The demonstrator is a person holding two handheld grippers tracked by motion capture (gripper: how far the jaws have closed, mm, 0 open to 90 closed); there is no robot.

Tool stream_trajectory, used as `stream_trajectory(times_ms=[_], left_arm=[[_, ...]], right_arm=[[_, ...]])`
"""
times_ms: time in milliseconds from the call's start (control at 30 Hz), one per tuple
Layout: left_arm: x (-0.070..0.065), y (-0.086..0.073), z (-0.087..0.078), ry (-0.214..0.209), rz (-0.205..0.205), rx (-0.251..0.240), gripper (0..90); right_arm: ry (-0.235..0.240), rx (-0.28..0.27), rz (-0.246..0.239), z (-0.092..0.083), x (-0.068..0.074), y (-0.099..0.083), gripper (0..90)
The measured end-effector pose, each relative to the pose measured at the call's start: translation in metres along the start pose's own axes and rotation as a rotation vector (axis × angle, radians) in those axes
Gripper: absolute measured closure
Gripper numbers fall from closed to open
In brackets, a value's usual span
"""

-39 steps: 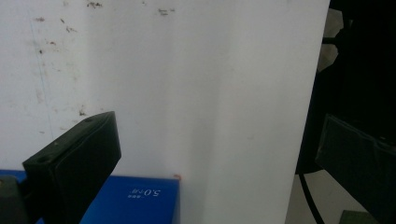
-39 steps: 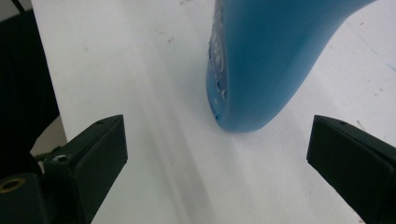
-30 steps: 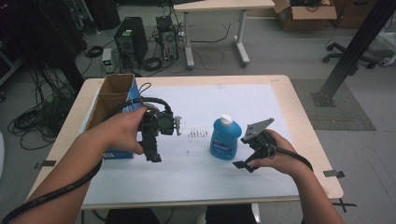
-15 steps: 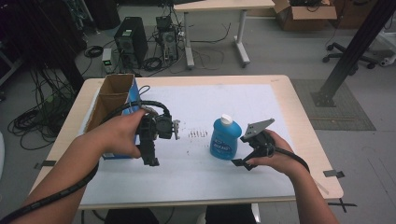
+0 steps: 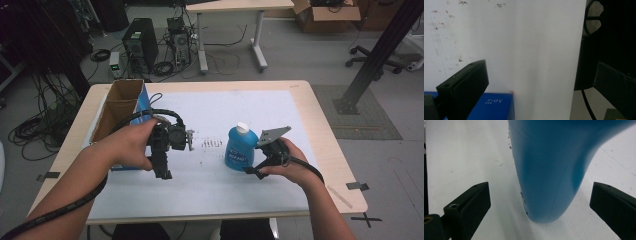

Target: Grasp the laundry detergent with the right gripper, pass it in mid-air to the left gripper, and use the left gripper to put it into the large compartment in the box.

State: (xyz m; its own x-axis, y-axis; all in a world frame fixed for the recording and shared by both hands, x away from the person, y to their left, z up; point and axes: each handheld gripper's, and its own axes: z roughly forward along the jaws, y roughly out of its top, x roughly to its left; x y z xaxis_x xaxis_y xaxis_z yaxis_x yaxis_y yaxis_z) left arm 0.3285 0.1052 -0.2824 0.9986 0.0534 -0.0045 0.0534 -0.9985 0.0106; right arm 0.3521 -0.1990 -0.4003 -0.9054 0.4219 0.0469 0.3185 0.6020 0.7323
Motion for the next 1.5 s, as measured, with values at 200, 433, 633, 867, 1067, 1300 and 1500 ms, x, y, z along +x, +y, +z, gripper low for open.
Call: stream_trajectory(times_ms=[200,433,633,867,1067,1300,1500], left_arm=[[0.001,-0.001,0.0,-0.001,0.0,0.002,0.2],[0.001,-0.004,0.003,-0.004,-0.009,0.003,0.2],[0.001,-0.005,0.003,-0.004,-0.004,0.008,0.2],[0.0,-0.003,0.002,-0.005,0.0,0.001,0.2],[0.0,-0.003,0.002,-0.003,0.0,0.002,0.1],[0.002,-0.003,0.002,0.0,-0.011,0.008,0.2],[0.002,-0.004,0.001,0.001,-0.015,0.006,0.2]], right_arm=[[0.01,-0.031,0.008,0.004,-0.001,0.002,3.1],[0.006,-0.078,0.029,0.009,-0.002,0.002,3.2],[-0.001,-0.11,0.039,0.014,-0.002,0.001,2.4],[-0.017,-0.138,0.055,0.016,-0.003,-0.001,3.8],[-0.045,-0.167,0.077,0.018,-0.004,-0.004,8.2],[-0.055,-0.175,0.074,0.019,-0.004,-0.006,15.0],[-0.055,-0.182,0.075,0.019,-0.004,-0.007,17.8]])
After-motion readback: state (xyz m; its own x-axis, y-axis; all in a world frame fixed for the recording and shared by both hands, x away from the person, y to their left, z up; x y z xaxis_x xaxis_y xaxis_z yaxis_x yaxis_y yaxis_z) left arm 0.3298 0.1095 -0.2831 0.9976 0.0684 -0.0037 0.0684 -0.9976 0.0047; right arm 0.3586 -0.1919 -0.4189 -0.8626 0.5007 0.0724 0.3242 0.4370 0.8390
